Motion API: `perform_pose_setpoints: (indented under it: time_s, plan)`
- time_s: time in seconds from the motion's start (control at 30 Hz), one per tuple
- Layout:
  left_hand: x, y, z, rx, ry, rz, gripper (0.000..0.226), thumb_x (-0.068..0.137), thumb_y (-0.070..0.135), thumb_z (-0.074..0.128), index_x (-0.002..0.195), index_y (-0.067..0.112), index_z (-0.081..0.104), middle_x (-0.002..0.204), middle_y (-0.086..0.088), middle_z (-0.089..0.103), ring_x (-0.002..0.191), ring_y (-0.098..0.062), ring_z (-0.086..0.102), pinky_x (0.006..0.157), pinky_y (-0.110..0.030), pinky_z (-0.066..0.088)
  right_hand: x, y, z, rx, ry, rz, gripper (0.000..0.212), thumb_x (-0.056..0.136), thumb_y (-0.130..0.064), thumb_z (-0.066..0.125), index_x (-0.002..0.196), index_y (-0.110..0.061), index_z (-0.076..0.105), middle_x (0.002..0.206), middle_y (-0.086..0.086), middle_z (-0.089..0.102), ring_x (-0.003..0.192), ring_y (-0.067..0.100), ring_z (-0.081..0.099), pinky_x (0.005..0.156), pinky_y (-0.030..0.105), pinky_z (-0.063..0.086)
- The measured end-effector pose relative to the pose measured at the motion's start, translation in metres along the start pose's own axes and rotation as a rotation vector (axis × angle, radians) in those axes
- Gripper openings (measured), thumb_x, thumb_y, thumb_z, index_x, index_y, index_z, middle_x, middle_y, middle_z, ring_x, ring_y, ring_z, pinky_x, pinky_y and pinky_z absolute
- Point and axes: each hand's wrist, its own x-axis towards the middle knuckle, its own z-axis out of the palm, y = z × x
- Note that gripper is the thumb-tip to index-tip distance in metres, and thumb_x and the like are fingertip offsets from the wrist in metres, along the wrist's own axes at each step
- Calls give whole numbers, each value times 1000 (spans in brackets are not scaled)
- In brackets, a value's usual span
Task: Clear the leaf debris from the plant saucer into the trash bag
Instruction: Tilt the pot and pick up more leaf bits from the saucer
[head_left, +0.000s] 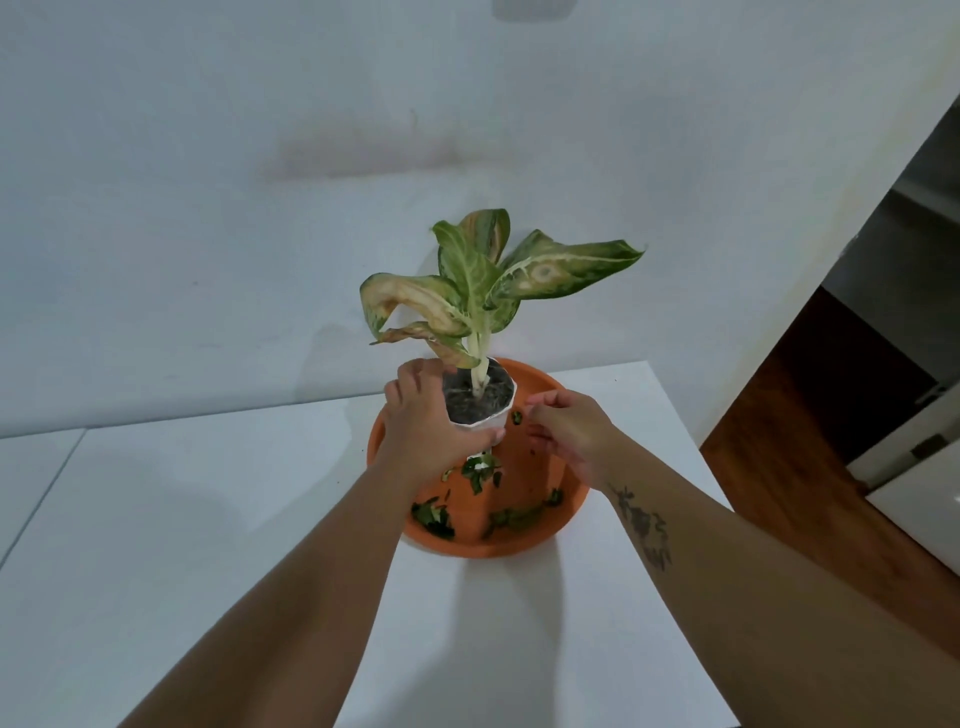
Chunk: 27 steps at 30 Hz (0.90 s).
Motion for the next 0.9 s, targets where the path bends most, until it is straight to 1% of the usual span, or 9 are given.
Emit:
perform_pose_setpoints:
  time_s: [0.13,0.2,0.3,0.4,0.47,0.57,0.67,0.8,0.9]
  plan:
    - [-1,0,4,-184,-32,1,81,53,57,80,122,38,42,138,2,33,130,-25,35,106,-42,39,6,-4,-3,-18,-53,7,15,85,-11,64,101,-10,67,95,10,69,87,21,66,86,37,58]
    - [-1,-1,6,-249,-23,8,75,53,55,79,119,38,47,137,5,35,129,-23,41,107,-42,41,9,-6,-5,-24,-79,5,17,86,-12,64,103,-8,66,94,11,68,85,20,66,85,35,58]
    - [0,0,10,-282,9,25,65,59,43,83,116,34,54,132,10,33,124,-18,48,105,-31,41,12,-6,-8,-33,-105,7,21,86,-11,64,106,-6,65,94,11,68,85,21,66,84,33,58]
    - [-1,3,11,-282,20,57,59,62,37,83,114,34,55,133,8,36,120,-13,47,99,-22,38,13,-5,-12,-56,-114,11,20,86,-12,64,105,-7,65,96,11,69,87,21,66,83,33,58]
    - [-1,5,12,-268,32,73,57,63,34,82,114,30,57,128,9,40,119,-14,47,99,-25,41,15,-4,-14,-71,-122,13,20,86,-12,64,105,-8,65,97,11,68,88,21,66,83,32,58]
    - [-2,6,11,-253,48,85,56,62,34,82,113,27,59,125,7,48,116,-15,51,100,-36,47,16,-4,-17,-84,-139,10,16,86,-11,63,101,-9,66,95,10,67,86,20,65,85,33,58]
    - [-3,8,10,-255,53,85,53,63,32,82,112,28,60,123,7,51,113,-13,52,98,-36,48,17,-4,-17,-96,-157,6,13,86,-12,63,98,-11,66,96,10,68,87,21,66,84,33,57]
    - [-3,9,15,-257,77,73,59,59,39,83,112,28,61,121,7,52,113,-14,53,98,-39,48,15,-7,-18,-128,-166,-8,9,85,-13,63,94,-13,67,98,11,69,89,22,67,86,34,58]
    - [-5,11,19,-256,123,72,57,59,37,82,110,26,61,116,5,54,109,-16,54,95,-40,49,12,-11,-22,-147,-167,-25,7,87,-13,62,92,-13,66,97,10,69,89,21,67,85,33,58]
